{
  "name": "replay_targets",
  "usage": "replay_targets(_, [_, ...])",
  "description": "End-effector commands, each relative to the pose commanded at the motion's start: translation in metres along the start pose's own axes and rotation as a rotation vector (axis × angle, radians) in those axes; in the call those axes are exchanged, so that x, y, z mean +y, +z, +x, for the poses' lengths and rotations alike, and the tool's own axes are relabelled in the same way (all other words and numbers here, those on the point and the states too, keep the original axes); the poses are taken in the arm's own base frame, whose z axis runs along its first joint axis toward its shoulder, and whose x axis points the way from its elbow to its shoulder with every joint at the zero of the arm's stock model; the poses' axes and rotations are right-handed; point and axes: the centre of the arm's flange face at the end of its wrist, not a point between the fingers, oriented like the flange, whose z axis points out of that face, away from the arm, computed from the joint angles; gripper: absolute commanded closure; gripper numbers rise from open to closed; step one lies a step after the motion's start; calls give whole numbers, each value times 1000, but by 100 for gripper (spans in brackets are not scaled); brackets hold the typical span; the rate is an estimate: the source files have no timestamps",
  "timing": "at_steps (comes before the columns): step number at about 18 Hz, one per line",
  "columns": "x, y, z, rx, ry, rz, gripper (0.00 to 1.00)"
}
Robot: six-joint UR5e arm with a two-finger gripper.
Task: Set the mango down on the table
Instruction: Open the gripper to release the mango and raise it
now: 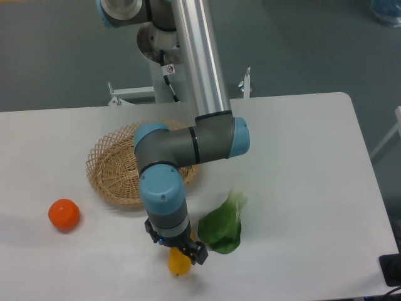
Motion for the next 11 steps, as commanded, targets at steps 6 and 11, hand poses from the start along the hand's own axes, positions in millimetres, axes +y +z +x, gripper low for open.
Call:
replay_targets(6, [37,-27,-45,-32,-45,10,0])
replay_targets(11, [85,-50,-90,-33,-24,2,0])
